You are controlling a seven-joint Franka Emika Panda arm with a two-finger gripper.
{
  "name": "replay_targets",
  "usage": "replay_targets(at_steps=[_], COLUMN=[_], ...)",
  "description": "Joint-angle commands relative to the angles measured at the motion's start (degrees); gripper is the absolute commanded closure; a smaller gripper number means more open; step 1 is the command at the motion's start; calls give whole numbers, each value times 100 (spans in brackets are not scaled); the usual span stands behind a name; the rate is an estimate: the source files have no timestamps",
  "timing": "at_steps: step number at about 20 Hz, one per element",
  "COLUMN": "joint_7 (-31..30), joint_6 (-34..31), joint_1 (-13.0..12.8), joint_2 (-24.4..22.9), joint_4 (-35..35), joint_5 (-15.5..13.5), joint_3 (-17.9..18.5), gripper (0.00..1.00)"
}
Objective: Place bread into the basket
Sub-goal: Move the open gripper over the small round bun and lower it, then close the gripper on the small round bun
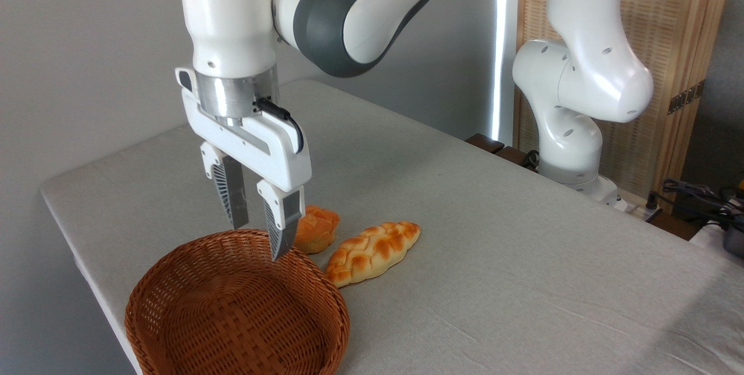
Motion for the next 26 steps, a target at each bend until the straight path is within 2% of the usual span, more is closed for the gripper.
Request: replay_targets(at_steps=[1,3,7,10,14,17,21,26], joint_7=[-12,199,235,235,235,244,358,569], joint_6=[26,113,307,289,298,298,298,395], joint_1=[-18,-35,-53,-325,-702,-817,-844,-826], joint_2=[-288,-402,-920,-1079,-1070,-1018,-719,-623], joint_4=[-444,-638,-1147,-1402,-1544,-1588,-1632,-1623], joint_5=[48,39,-14,-14,-5,4,65,74], joint_3=[-38,-47,-38,-30,-21,-21,-30,-12], gripper=[0,0,0,0,0,0,0,0])
